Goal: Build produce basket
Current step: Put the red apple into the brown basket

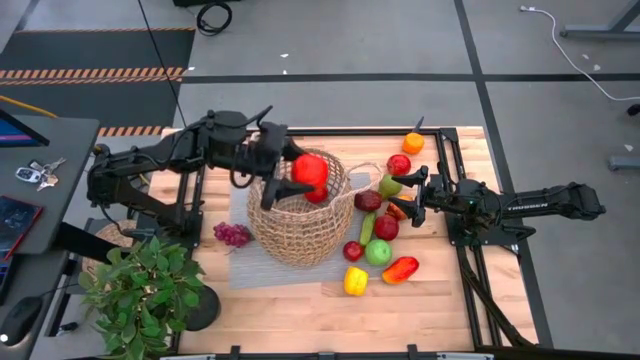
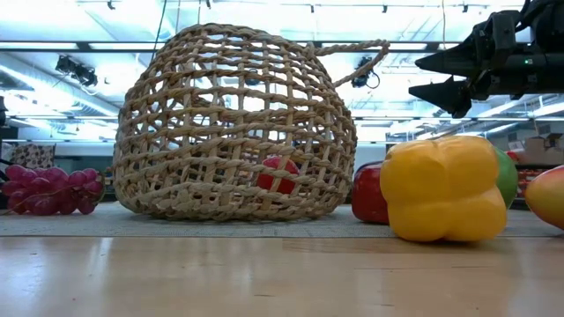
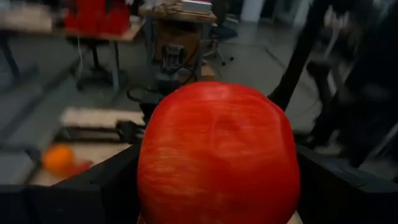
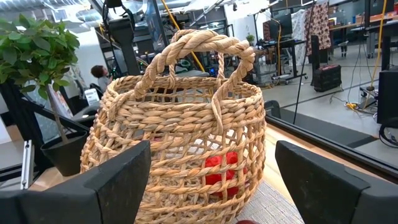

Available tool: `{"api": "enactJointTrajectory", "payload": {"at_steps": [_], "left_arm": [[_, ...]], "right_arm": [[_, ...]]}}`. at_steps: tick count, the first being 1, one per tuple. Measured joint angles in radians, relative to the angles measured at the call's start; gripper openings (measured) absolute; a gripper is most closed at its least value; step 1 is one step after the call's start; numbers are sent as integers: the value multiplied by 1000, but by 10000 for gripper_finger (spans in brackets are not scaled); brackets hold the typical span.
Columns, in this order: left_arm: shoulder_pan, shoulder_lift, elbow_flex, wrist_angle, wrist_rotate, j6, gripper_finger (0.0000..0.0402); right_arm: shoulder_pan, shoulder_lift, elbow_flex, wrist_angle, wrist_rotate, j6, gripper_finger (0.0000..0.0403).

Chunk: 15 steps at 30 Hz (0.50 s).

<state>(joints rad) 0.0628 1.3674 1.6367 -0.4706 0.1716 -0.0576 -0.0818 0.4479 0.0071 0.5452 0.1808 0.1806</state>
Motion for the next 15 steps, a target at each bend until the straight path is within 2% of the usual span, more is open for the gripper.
{"api": "enactJointTrajectory", "payload": {"at_steps": [2, 5, 11, 15], "left_arm": [[0, 0, 0, 0, 1, 101, 332], [0, 0, 0, 0, 0, 174, 332], [0, 0, 0, 42, 1, 169, 332], [0, 0, 0, 41, 1, 73, 332]], "right_arm": [[0, 0, 0, 0, 0, 0, 348], [0, 0, 0, 0, 0, 0, 348], [0, 0, 0, 0, 0, 0, 348], [0, 0, 0, 0, 0, 0, 348]]}}
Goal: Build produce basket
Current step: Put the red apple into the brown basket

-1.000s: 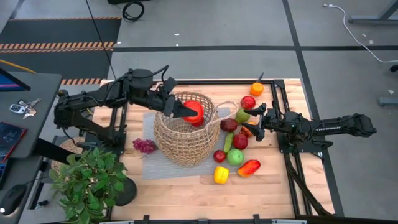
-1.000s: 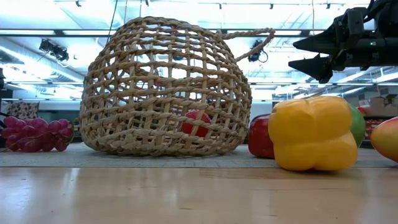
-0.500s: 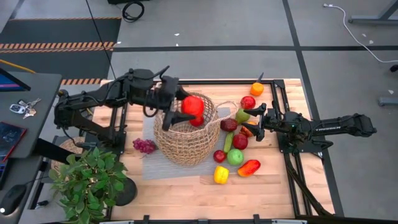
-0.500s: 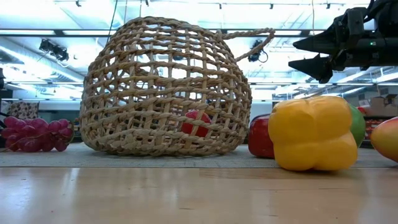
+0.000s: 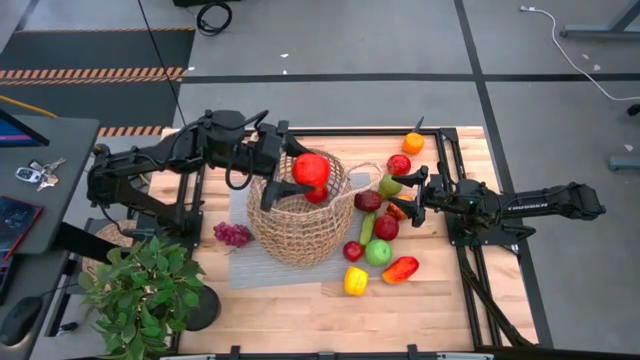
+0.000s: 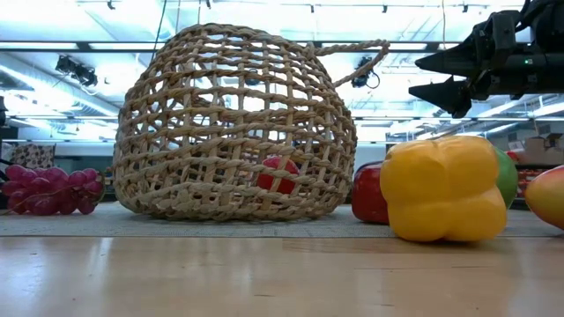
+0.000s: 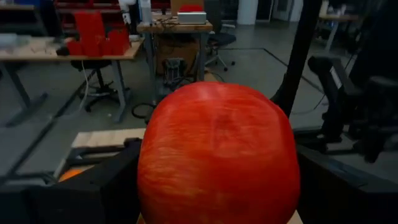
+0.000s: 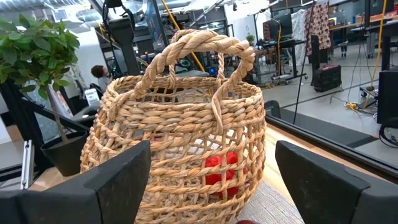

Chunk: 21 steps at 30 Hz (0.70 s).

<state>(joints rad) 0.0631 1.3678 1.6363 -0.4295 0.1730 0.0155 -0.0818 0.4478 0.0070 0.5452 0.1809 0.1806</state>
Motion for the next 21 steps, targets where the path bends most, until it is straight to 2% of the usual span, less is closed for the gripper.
{"api": "enactJointTrajectory", "payload": {"at_steps": [4, 12, 21], "left_arm": [[1, 0, 0, 14, 0, -55, 332], [1, 0, 0, 17, -13, -22, 332], [1, 50, 0, -85, -250, -19, 332]], "right_arm": [[0, 0, 0, 0, 0, 0, 348], [0, 0, 0, 0, 0, 0, 348], [0, 0, 0, 0, 0, 0, 348]]}}
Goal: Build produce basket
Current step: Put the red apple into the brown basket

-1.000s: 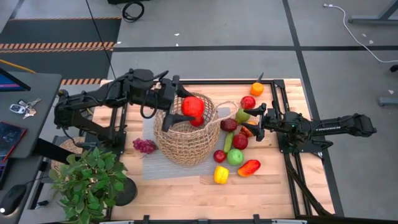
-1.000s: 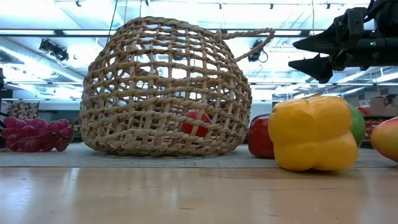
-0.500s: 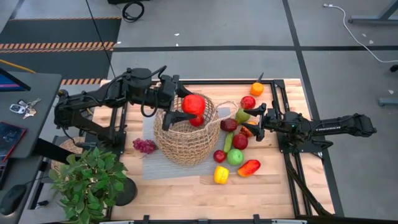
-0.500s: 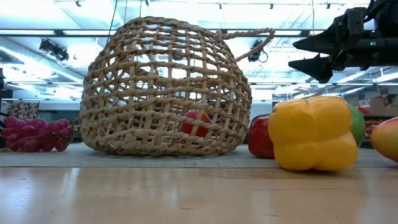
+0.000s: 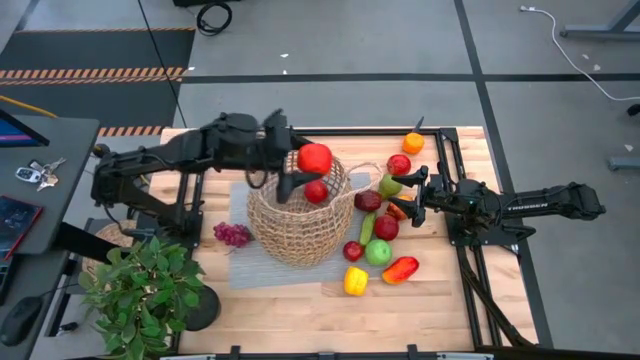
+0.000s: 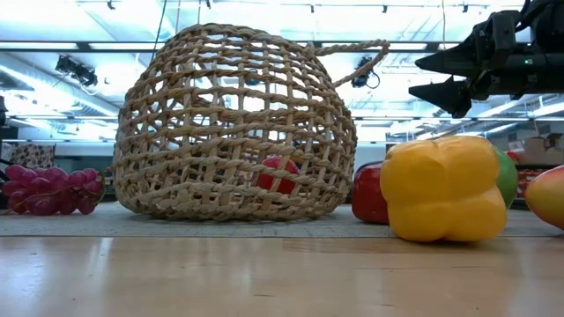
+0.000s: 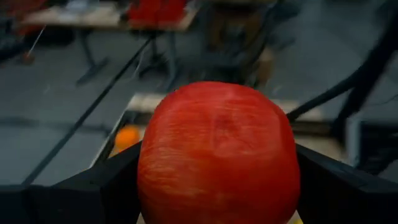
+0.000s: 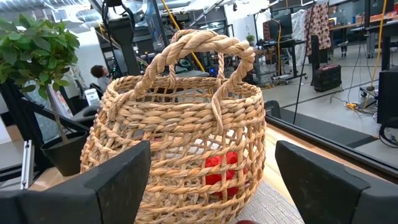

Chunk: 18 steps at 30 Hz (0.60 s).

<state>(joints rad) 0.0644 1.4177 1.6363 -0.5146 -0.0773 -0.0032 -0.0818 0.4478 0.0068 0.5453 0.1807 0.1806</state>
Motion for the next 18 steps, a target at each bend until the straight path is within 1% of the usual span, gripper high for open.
{"api": "enactJointTrajectory", "payload": {"at_steps": [2, 7, 10, 12, 16, 18], "left_arm": [[6, 31, 0, -53, -28, 0, 332], [31, 123, 0, -158, -32, 15, 332], [39, 176, 0, -194, -49, 84, 332], [40, 204, 0, -202, -108, 160, 332], [40, 241, 0, -225, -279, 367, 332], [41, 263, 0, -236, -305, 457, 332]], "right_arm": [[0, 0, 0, 0, 0, 0, 348], [0, 0, 0, 0, 0, 0, 348], [0, 0, 0, 0, 0, 0, 348], [0, 0, 0, 0, 0, 0, 348], [0, 0, 0, 0, 0, 0, 348], [0, 0, 0, 0, 0, 0, 348]]}}
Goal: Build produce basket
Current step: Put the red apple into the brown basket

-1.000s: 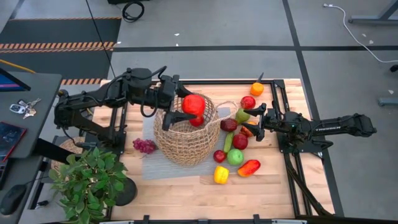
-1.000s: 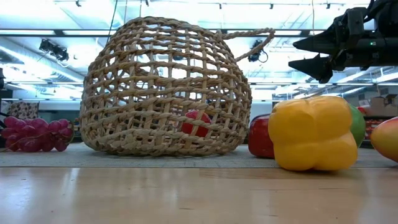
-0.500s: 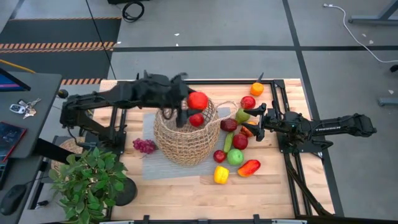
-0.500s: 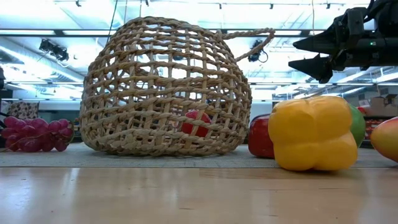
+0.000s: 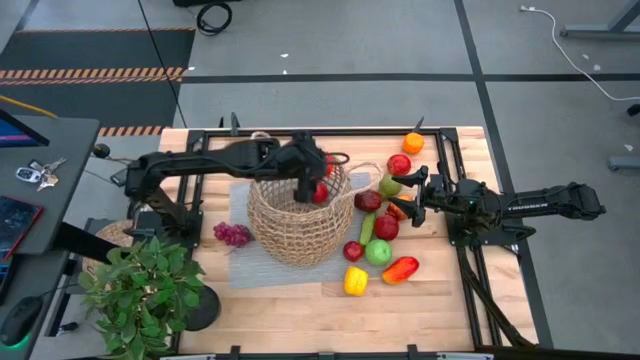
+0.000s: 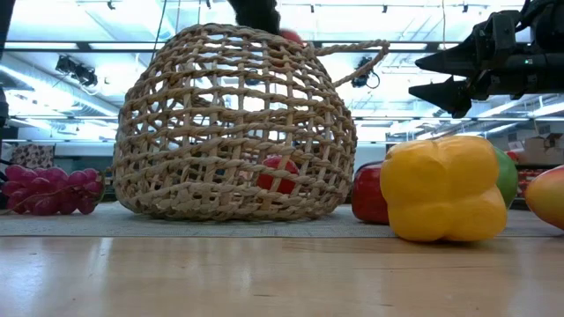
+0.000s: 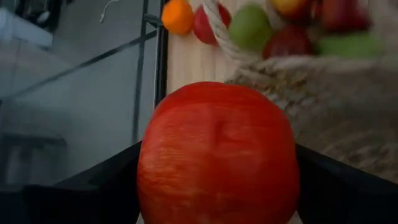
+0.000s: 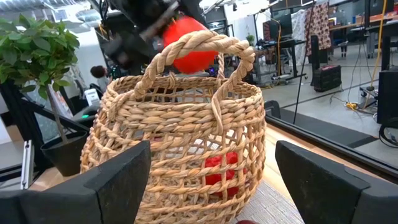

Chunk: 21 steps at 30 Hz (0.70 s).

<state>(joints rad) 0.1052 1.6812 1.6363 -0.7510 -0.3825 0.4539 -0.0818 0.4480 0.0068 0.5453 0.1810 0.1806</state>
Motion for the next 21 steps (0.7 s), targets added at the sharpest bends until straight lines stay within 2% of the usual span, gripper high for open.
{"api": "enactJointTrajectory", "payload": {"at_steps": [8, 12, 16, 21], "left_arm": [[-3, 66, 0, -35, 0, 296, 332], [-8, 94, 0, -118, 24, 346, 332], [-21, 129, 0, -256, 102, 389, 332], [-34, 168, 0, -365, 151, 387, 332]], "right_arm": [[0, 0, 0, 0, 0, 0, 348], [0, 0, 0, 0, 0, 0, 348], [0, 0, 0, 0, 0, 0, 348], [0, 0, 0, 0, 0, 0, 348]]}}
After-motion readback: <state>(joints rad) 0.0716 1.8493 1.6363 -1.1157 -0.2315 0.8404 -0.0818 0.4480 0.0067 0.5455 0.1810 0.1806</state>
